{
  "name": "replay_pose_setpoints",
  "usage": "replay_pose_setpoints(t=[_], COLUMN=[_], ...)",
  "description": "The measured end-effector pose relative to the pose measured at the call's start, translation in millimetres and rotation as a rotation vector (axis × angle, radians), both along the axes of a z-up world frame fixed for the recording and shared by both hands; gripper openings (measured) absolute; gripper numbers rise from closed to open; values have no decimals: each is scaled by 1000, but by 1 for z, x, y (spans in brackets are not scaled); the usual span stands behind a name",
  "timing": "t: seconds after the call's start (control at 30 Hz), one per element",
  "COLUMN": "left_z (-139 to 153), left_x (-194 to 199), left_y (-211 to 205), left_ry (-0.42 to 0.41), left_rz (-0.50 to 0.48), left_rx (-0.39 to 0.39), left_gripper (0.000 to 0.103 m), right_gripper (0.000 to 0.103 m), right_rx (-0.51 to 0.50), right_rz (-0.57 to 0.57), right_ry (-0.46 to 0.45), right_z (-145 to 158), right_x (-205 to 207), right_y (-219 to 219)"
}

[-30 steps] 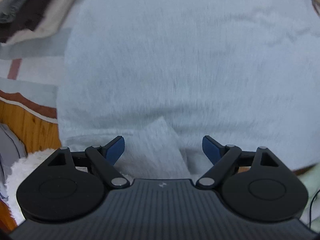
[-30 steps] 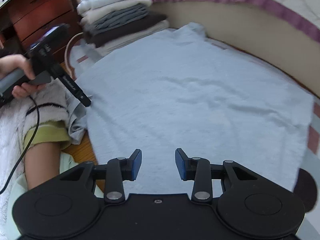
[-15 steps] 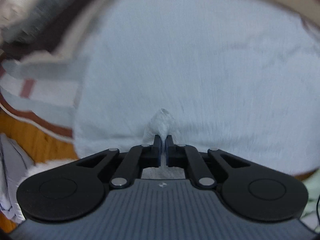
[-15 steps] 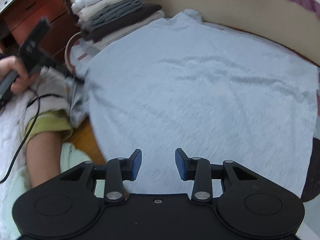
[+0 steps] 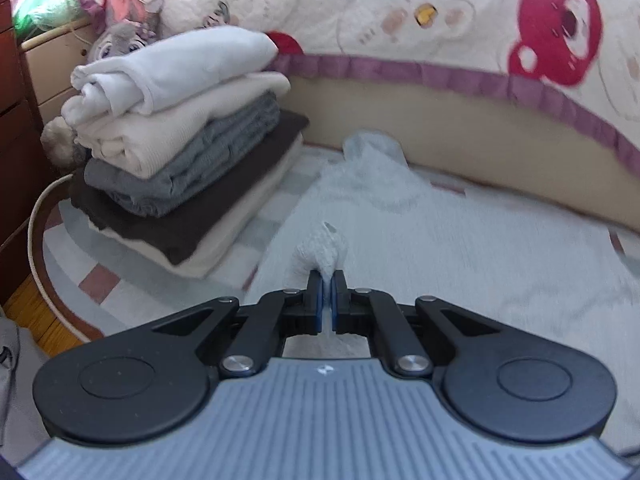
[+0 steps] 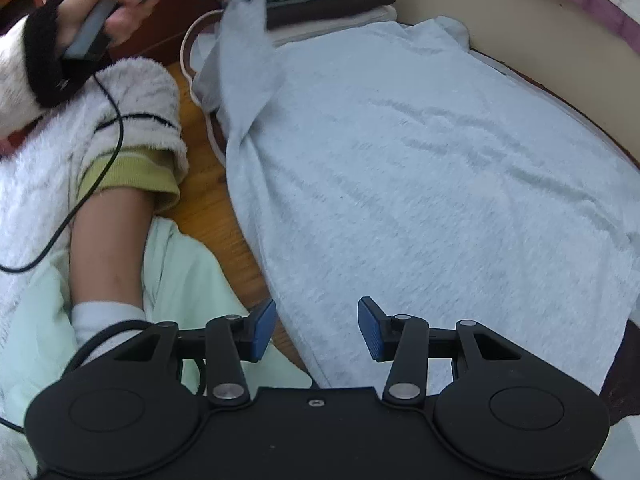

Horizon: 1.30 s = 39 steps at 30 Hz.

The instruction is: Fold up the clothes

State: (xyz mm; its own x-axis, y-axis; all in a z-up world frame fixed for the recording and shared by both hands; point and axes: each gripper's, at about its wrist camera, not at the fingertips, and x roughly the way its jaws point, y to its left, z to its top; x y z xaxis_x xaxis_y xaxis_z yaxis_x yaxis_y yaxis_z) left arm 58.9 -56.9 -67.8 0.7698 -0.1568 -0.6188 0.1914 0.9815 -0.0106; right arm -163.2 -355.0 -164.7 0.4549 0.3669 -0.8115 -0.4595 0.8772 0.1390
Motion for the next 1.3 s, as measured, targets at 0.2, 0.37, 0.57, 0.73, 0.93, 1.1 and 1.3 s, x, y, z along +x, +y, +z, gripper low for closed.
replay_pose_setpoints(t=[0.2,0.37,0.57,0.73,0.93,1.1,1.3], left_z=[-28,-71,-85,-79,-82,-84,-78], left_x=[63,98,104,97,99,97,90], left_y=[1,-12,6,6,13,14,10], left_ry=[38,73,118,72,95,111,74], left_rz=[111,164,213,210,227,232,216], left_rx=[-79,-1,-72,-22,-52,-54,-39], left_gripper=[4,4,4,4,4,4,3], right_gripper=[51,51,51,51,58,58,11], right_rx=[-84,-145,-136,-154,-73,75,55], right_rz=[-71,-304,-502,-513,-760,-914,-819], right_ry=[4,-8,-48,-41,96,162,-4], right_z=[0,6,22,25,2,-15,2], right_x=[-3,-6,-32,-45,-38,-49,-53], right_y=[-8,-37,-75,-81,-123,-145,-129])
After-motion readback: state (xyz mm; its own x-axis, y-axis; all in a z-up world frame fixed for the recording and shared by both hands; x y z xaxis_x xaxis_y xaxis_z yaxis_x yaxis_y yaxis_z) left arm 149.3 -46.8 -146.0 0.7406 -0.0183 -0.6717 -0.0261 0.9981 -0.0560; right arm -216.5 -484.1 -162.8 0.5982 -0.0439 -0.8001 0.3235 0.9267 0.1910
